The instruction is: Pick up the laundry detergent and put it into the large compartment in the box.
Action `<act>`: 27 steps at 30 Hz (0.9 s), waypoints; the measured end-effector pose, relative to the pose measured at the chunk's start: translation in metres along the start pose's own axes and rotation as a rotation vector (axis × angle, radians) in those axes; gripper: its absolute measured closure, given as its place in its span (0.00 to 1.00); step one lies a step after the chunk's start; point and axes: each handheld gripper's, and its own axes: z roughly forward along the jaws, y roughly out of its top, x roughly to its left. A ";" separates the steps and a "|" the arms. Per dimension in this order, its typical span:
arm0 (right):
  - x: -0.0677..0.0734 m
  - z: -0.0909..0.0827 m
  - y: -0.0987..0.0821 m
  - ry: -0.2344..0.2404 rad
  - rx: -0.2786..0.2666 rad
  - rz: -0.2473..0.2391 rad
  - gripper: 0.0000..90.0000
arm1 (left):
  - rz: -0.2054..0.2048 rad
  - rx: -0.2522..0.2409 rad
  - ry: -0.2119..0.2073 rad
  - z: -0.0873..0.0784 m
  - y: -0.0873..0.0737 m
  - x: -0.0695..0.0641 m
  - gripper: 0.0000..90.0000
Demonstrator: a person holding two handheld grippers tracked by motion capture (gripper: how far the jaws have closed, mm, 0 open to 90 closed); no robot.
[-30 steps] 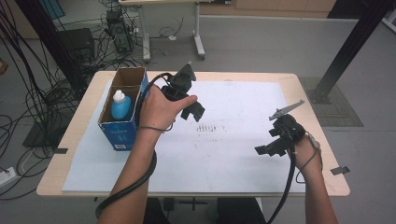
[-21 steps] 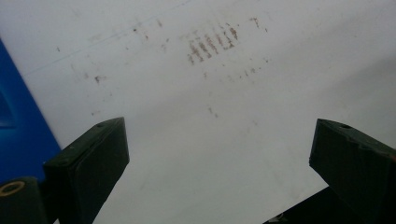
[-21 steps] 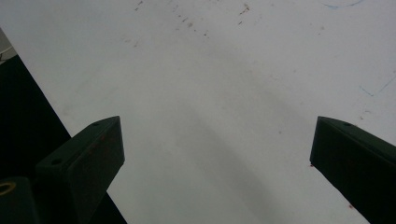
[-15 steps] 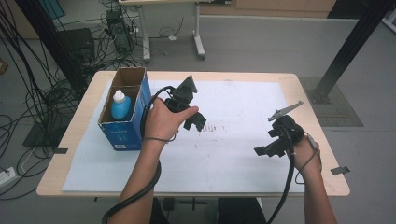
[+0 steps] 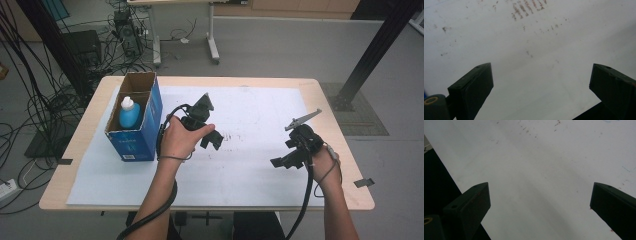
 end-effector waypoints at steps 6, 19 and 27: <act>0.000 -0.001 0.000 -0.001 -0.001 0.002 0.03 | -0.008 0.012 -0.004 0.006 -0.001 0.002 0.06; 0.002 -0.001 -0.001 -0.003 -0.001 0.000 0.03 | -0.018 0.010 -0.003 0.007 -0.002 0.005 0.06; 0.003 -0.003 -0.002 -0.006 -0.008 0.000 0.03 | -0.019 -0.001 -0.001 0.006 -0.004 0.003 0.06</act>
